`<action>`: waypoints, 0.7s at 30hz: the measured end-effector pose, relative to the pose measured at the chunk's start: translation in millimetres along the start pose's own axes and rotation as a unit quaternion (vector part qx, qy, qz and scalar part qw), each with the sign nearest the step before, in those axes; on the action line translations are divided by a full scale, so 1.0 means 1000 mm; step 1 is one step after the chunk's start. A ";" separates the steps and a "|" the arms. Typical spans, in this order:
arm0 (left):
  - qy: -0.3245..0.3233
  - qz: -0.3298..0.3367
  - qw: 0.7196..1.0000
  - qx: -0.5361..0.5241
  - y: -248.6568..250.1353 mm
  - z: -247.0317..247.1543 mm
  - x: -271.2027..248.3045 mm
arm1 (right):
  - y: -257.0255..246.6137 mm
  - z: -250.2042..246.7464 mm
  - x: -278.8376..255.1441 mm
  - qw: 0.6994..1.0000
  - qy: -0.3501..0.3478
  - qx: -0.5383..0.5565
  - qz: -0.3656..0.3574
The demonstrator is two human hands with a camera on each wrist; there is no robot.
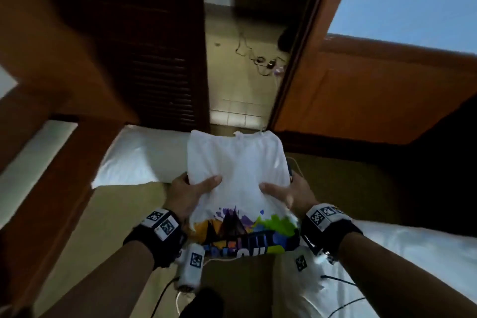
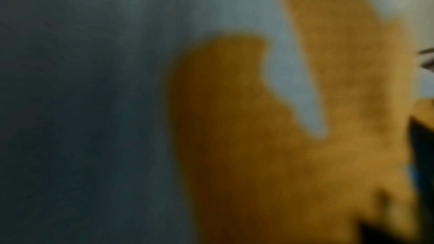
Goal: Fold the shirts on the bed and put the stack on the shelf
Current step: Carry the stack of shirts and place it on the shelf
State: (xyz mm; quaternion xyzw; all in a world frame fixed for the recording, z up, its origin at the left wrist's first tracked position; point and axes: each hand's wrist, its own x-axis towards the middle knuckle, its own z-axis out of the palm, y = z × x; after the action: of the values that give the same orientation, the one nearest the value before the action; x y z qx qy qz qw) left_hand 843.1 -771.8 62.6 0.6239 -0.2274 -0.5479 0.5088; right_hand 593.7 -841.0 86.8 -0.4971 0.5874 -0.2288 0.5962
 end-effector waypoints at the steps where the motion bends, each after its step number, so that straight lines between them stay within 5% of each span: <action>1: 0.024 0.007 1.000 -0.007 0.010 -0.025 0.006 | -0.014 0.026 0.018 1.000 -0.017 -0.009 -0.003; 12: 0.245 0.049 0.966 -0.060 0.094 -0.293 0.021 | -0.155 0.314 0.118 0.959 -0.226 -0.120 -0.119; 21: 0.379 0.047 0.917 -0.113 0.108 -0.415 0.011 | -0.220 0.488 0.159 0.856 -0.419 -0.228 -0.201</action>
State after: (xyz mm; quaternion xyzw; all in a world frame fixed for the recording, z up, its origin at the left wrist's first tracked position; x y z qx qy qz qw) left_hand 1255.5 -662.4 104.4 0.7120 0.0170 -0.2675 0.6490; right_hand 1147.3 -907.3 111.0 -0.7750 0.2048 0.0268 0.5972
